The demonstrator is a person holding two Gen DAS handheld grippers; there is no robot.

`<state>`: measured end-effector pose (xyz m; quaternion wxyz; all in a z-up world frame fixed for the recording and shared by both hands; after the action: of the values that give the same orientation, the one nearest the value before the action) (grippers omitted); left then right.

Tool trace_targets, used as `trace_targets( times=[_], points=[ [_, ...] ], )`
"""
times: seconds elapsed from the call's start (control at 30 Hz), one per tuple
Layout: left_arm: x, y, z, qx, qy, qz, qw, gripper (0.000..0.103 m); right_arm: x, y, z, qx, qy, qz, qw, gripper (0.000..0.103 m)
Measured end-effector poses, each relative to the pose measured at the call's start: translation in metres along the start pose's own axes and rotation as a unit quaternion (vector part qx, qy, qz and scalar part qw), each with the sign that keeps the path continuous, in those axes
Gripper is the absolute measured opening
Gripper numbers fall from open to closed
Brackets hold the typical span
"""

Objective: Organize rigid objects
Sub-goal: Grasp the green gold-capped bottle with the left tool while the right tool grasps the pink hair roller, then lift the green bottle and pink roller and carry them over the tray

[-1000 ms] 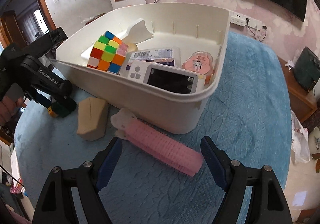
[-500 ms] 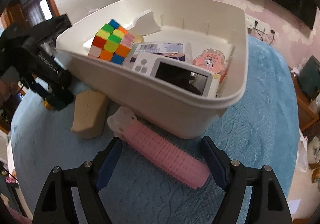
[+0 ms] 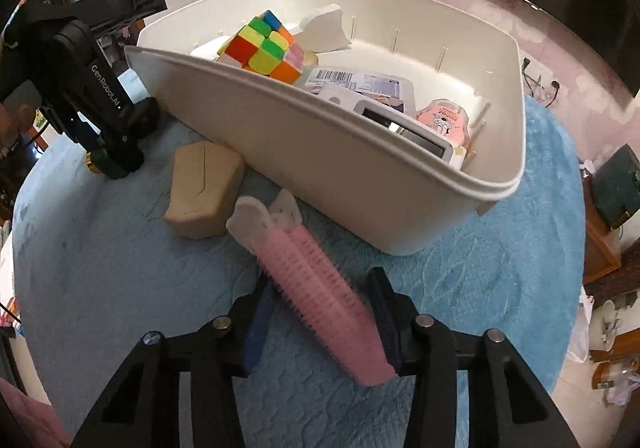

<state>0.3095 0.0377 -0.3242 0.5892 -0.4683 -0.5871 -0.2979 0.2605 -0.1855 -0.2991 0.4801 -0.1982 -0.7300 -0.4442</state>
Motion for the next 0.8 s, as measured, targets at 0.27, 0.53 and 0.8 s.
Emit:
trace_targets(
  times=[0.27, 0.53, 0.8],
  points=[
    [-0.004, -0.020, -0.004, -0.025, 0.004, 0.008, 0.9996, 0.051, 0.014, -0.009, 0.009, 0.011, -0.018, 0.016, 1.000, 0.037],
    [0.002, -0.057, -0.003, -0.052, 0.009, 0.017, 0.9984, 0.051, 0.028, -0.020, 0.019, -0.014, 0.006, 0.067, 0.998, 0.032],
    [0.021, -0.123, 0.034, -0.079, 0.014, 0.016, 0.9966, 0.051, 0.047, -0.031, 0.034, -0.057, 0.055, 0.103, 0.992, 0.032]
  ],
)
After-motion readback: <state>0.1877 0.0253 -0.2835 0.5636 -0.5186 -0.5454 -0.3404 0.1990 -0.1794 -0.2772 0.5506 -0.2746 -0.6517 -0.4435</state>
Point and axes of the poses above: each gripper's, at about its wrist camera, not at the fingertips, and x roughly against the way its jaws point, z to its left, y to its top, the point moved 3 cm from there along -x, roughly the way its jaws point, and after that the axes turned 8 degrees about -y, right-handed, at the moved point
